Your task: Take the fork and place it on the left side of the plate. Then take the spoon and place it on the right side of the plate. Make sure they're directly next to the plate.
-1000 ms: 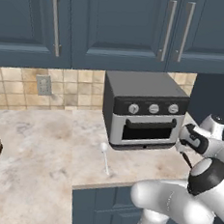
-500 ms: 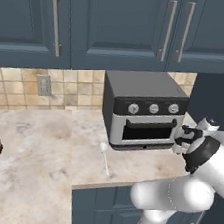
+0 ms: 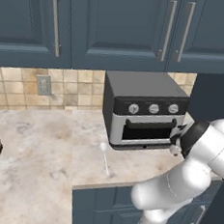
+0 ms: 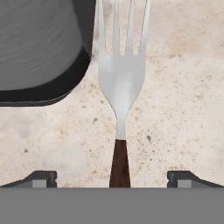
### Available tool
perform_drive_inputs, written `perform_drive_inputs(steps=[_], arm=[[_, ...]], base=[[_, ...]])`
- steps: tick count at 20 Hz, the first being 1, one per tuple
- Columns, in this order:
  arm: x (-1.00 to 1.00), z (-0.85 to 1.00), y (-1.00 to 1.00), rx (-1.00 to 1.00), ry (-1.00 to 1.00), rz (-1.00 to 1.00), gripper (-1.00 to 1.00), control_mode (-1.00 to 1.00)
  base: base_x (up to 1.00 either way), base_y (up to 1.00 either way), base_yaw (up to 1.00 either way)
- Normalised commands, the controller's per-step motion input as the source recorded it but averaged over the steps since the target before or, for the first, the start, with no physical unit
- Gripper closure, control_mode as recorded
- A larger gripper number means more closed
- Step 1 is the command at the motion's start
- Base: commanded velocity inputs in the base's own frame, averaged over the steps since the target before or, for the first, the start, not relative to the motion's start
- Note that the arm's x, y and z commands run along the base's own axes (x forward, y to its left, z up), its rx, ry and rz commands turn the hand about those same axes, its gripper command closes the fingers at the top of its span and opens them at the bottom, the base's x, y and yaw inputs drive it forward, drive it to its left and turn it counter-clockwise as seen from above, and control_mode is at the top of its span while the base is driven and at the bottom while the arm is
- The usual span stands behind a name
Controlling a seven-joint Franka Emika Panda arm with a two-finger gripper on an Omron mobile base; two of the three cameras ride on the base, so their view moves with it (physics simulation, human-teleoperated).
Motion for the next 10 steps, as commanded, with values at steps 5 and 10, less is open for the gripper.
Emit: perform_drive_inputs(steps=[5, 10], arm=[[0.09, -0.26, -0.15, 0.01, 0.0, 0.0, -1.0, -1.0], [0.02, -0.57, 0.0, 0.0, 0.0, 0.0, 1.0, -1.0]], base=[[0.0, 0.0, 0.0], [0.0, 0.0, 0.0]])
